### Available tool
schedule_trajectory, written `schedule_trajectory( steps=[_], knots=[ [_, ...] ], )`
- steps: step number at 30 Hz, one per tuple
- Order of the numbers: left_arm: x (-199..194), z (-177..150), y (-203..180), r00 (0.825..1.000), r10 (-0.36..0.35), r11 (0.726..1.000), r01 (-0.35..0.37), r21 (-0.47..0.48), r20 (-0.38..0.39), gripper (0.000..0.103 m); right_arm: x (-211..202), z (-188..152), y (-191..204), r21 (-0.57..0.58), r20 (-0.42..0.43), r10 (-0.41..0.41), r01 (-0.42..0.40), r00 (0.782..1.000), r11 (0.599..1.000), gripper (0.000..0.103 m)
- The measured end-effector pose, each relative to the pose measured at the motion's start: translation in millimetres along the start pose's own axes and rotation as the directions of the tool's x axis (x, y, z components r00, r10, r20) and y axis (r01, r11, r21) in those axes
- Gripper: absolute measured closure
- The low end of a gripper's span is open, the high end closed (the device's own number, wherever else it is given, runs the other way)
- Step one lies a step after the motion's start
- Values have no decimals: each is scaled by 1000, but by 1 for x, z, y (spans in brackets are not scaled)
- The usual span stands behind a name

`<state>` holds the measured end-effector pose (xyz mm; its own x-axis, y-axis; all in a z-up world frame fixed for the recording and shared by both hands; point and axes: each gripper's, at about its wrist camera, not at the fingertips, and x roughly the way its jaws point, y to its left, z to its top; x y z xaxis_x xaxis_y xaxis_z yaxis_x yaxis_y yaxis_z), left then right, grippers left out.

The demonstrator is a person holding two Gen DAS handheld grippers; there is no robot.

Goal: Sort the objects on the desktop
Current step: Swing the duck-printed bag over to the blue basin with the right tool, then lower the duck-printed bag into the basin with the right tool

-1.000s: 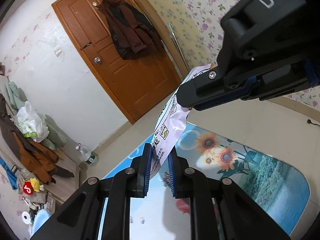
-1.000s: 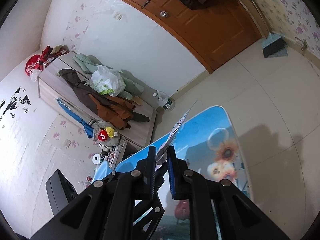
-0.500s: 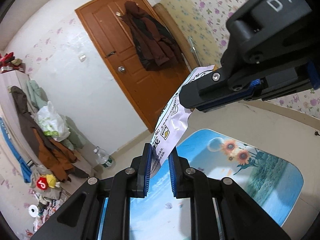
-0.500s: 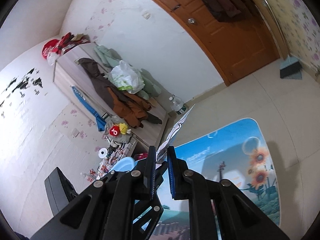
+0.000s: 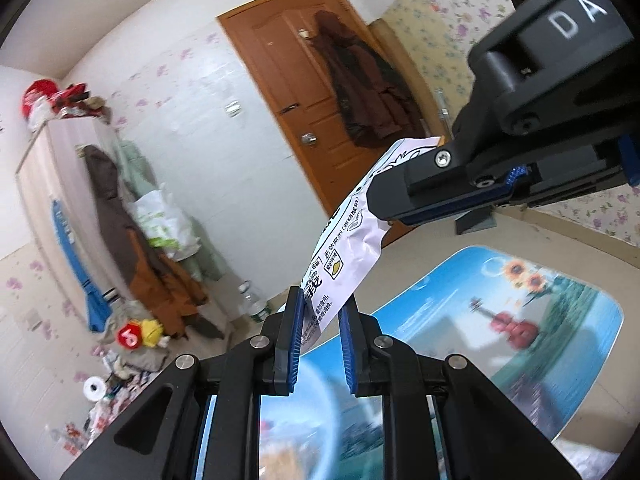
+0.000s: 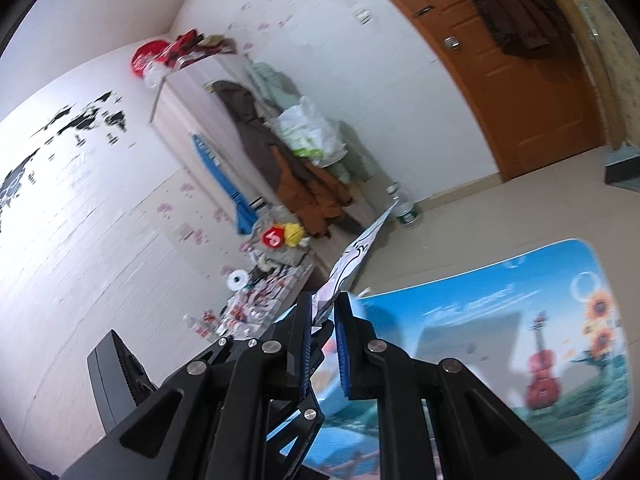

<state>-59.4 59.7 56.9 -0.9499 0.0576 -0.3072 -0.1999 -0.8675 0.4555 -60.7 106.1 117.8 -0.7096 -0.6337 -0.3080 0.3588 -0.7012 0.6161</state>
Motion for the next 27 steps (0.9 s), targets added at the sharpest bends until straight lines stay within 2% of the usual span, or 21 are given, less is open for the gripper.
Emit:
schedule_trajectory(
  steps=[7, 12, 18, 27],
  knots=[
    [-15, -44, 67, 994, 92, 995, -94, -26, -56, 83, 66, -29, 54, -20, -70, 81, -82, 994, 996, 91],
    [-15, -78, 103, 985, 132, 988, -140, -62, -113, 83, 114, -46, 73, -30, -140, 107, -112, 984, 993, 91],
    [-7, -102, 124, 980, 133, 984, -148, -102, -147, 83, 149, -55, 84, -42, -192, 102, -112, 976, 993, 91],
    [4, -118, 132, 979, 111, 984, -133, -123, -170, 82, 174, -55, 75, -32, -219, 82, -91, 972, 995, 91]
  ],
)
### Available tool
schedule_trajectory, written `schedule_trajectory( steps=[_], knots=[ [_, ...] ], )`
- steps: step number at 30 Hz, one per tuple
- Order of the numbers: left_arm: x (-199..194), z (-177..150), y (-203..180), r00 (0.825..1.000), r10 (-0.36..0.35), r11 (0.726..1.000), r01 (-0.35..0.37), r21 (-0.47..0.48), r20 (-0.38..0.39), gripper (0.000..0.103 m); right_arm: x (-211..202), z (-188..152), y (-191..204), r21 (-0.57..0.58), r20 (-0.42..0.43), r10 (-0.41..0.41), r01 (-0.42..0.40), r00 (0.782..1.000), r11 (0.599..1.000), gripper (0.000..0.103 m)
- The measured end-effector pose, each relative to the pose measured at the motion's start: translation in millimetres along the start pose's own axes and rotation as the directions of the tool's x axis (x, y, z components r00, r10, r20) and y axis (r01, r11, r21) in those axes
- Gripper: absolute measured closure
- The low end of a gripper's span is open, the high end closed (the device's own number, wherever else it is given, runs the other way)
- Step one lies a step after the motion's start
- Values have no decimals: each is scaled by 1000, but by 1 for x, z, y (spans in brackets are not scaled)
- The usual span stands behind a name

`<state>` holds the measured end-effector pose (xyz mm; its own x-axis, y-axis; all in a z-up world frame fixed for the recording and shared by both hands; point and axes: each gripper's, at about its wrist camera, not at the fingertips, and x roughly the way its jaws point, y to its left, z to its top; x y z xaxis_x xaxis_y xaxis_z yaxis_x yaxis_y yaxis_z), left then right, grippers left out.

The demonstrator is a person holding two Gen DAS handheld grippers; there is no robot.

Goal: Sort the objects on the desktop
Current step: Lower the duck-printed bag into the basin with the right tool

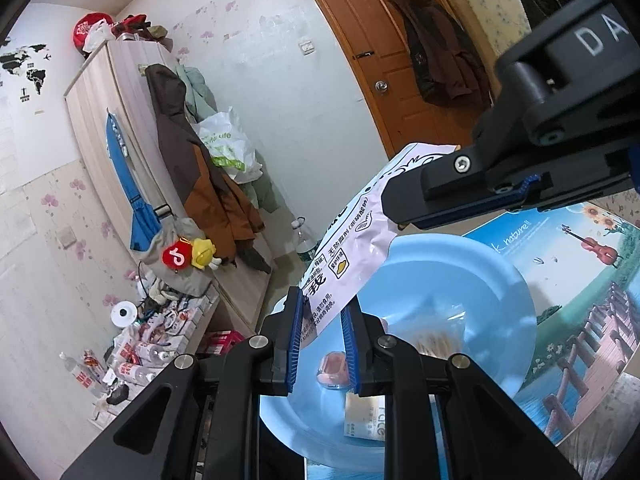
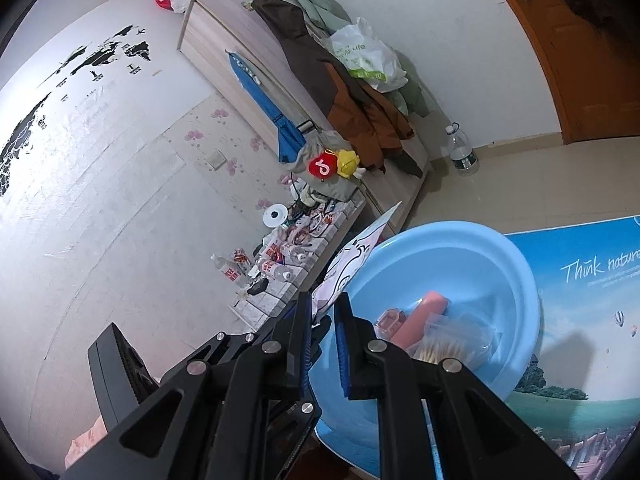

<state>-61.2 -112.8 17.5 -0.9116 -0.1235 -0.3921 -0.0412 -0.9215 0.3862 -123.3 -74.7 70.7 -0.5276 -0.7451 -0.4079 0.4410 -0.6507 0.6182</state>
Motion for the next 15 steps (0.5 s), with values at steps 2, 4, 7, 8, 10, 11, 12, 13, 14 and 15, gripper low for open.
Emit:
schedule_trajectory(
  steps=[2, 4, 7, 8, 10, 11, 12, 13, 14, 15],
  knots=[
    [2, -1, 0, 1000, -1, 1000, 1, -4, -4, 82, 1, 0, -1, -1, -4, -2, 2, 1000, 1000, 91],
    [2, -1, 0, 1000, -3, 1000, 3, -4, -7, 82, 2, 0, -2, 0, -7, -3, 3, 1000, 1000, 91],
    [4, -1, 0, 1000, -4, 1000, 4, -1, -8, 82, 2, 0, -2, 1, -5, -3, 3, 1000, 1000, 91],
    [4, -1, -1, 1000, -4, 1000, 4, 0, -8, 82, 1, 0, -3, 2, -5, -3, 3, 1000, 1000, 91],
    [3, 0, -3, 1000, -5, 1000, 5, 3, -7, 82, 1, 0, -5, 3, -4, -4, 4, 1000, 1000, 91],
    [3, 0, -4, 1000, -5, 1000, 5, 5, -7, 82, 2, 1, -5, 3, -3, -5, 5, 1000, 1000, 91],
    [3, 1, -4, 1000, -6, 1000, 6, 5, -7, 82, 2, 1, -6, 3, -2, -6, 6, 1000, 1000, 91],
    [3, 1, -5, 1000, -6, 1000, 6, 5, -7, 82, 3, 2, -7, 4, -3, -7, 7, 1000, 1000, 91],
    [3, 1, -5, 1000, -7, 1000, 7, 5, -7, 82, 1, 2, -8, 5, -2, -7, 7, 1000, 1000, 91],
    [3, 1, -6, 1000, -8, 1000, 8, 5, -8, 82, 2, 2, -9, 6, -3, -8, 8, 1000, 1000, 91]
  ],
)
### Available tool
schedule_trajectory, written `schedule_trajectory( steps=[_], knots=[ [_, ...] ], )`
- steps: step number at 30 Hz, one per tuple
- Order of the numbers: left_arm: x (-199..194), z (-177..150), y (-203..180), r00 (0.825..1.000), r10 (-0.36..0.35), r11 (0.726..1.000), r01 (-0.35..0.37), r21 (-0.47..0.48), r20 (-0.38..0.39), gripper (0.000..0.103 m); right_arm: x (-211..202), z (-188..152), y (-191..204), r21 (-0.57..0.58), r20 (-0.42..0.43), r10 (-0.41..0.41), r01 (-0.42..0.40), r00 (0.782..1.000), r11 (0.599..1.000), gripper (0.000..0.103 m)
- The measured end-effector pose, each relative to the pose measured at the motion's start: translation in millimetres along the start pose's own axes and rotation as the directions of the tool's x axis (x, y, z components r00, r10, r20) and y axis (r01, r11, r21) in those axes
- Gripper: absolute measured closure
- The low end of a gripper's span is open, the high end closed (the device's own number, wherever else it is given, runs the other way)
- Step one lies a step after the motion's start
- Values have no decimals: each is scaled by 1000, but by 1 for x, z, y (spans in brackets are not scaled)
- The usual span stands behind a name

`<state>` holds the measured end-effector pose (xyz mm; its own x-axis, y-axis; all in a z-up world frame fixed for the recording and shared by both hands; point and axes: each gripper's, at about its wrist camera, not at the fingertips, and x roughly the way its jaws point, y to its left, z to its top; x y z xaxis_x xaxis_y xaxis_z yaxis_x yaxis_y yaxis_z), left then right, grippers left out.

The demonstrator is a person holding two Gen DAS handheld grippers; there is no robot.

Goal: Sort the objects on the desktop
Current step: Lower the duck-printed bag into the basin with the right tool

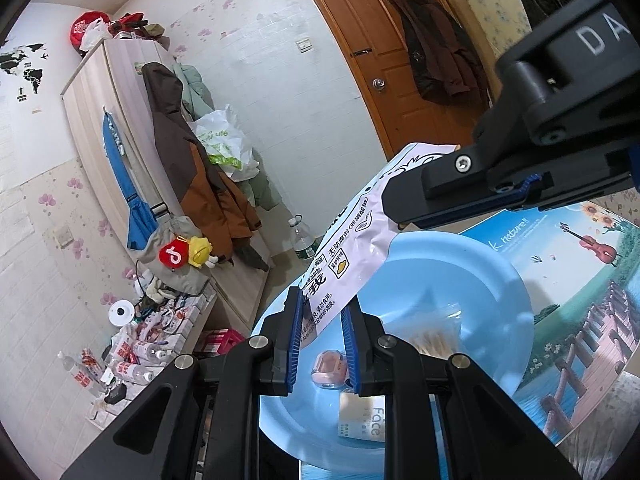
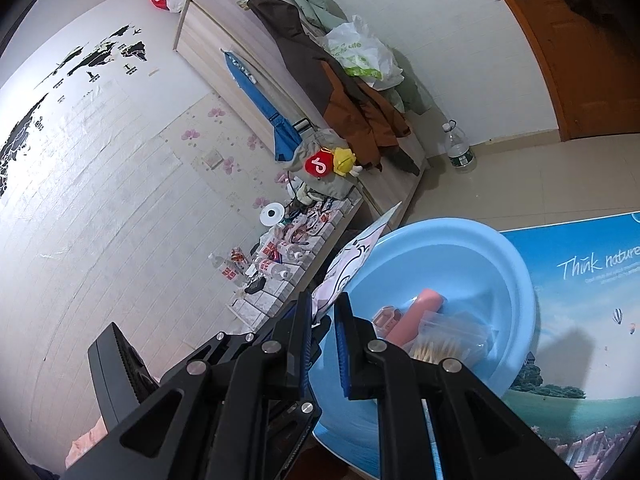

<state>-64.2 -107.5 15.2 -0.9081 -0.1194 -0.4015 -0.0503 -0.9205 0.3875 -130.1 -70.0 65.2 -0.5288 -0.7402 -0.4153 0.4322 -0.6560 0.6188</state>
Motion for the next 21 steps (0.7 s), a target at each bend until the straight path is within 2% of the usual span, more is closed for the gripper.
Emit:
schedule_trajectory(
  steps=[21],
  knots=[
    [3, -5, -3, 1000, 7, 1000, -7, 0, -10, 75, -1, -5, -8, 8, -6, -10, 10, 1000, 1000, 90]
  ],
)
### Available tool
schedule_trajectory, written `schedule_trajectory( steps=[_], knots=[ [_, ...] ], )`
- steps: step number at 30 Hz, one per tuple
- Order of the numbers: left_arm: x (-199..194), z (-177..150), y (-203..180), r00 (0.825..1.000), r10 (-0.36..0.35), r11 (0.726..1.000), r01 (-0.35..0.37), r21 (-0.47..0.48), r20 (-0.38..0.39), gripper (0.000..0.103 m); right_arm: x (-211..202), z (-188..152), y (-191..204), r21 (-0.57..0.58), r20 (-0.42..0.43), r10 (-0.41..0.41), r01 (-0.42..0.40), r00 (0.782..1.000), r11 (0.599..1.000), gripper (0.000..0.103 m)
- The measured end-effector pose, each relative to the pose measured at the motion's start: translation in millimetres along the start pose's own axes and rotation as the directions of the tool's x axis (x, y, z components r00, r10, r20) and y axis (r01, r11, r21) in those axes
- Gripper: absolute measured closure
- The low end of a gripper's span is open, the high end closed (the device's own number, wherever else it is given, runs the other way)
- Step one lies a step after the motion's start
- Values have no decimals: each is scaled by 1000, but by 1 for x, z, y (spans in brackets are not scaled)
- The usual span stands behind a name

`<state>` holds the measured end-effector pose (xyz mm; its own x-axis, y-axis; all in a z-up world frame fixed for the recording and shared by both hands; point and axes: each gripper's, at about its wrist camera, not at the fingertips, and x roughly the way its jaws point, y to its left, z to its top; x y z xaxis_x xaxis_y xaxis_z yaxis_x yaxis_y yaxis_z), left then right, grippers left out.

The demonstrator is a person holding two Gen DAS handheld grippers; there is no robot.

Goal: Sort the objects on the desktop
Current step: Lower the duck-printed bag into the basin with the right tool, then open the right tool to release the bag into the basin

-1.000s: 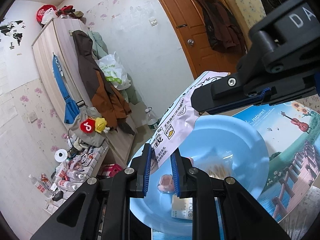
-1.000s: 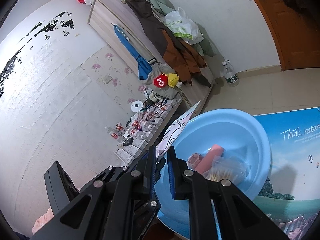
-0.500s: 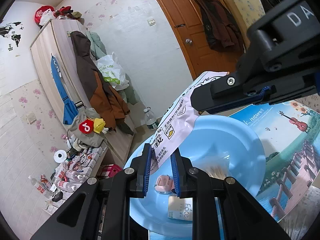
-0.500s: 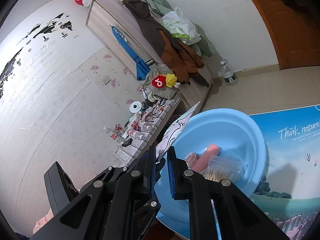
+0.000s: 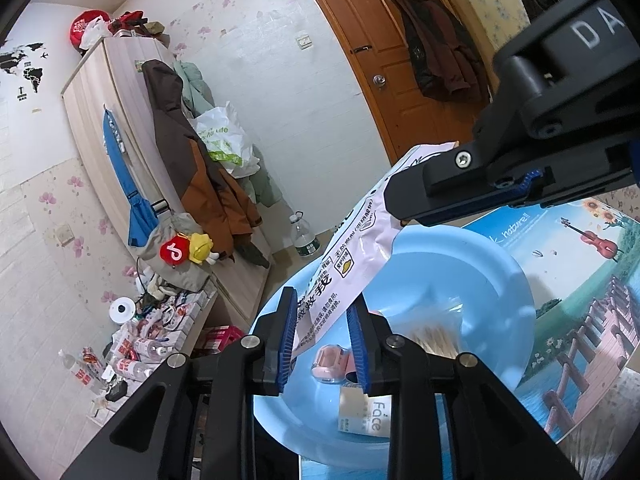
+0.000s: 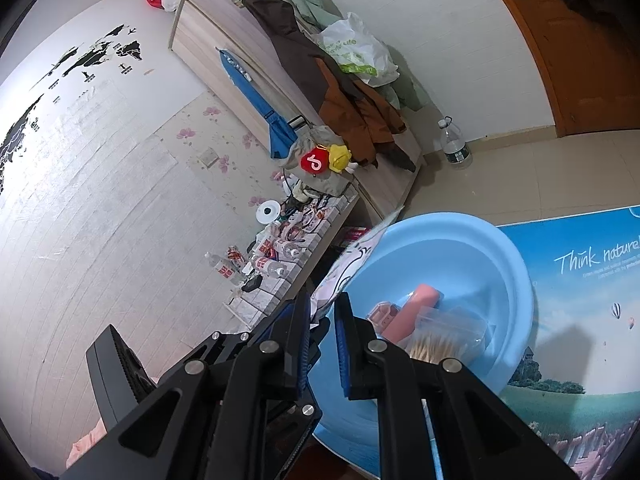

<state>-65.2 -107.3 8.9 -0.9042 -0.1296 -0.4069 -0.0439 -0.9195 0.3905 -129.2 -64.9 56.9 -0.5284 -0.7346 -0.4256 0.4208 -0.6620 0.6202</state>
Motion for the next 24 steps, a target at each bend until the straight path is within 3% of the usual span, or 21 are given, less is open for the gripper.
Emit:
schedule_trajectory(
  steps=[5, 9, 18, 24],
  knots=[
    [0, -2, 1, 1000, 5, 1000, -5, -6, -1, 65, 2, -4, -2, 5, -5, -11, 11, 1000, 1000, 88],
    [-2, -1, 4, 1000, 20, 1000, -20, -13, 11, 57, 0, -6, -4, 22, 0, -19, 19, 1000, 1000, 72],
    [-2, -3, 5, 1000, 22, 1000, -22, -18, 7, 57, 0, -7, -6, 26, 0, -22, 22, 1000, 999, 71],
    [-3, -3, 5, 1000, 27, 999, -26, -24, 6, 50, 0, -6, -5, 26, 3, -23, 23, 1000, 999, 71]
  ],
)
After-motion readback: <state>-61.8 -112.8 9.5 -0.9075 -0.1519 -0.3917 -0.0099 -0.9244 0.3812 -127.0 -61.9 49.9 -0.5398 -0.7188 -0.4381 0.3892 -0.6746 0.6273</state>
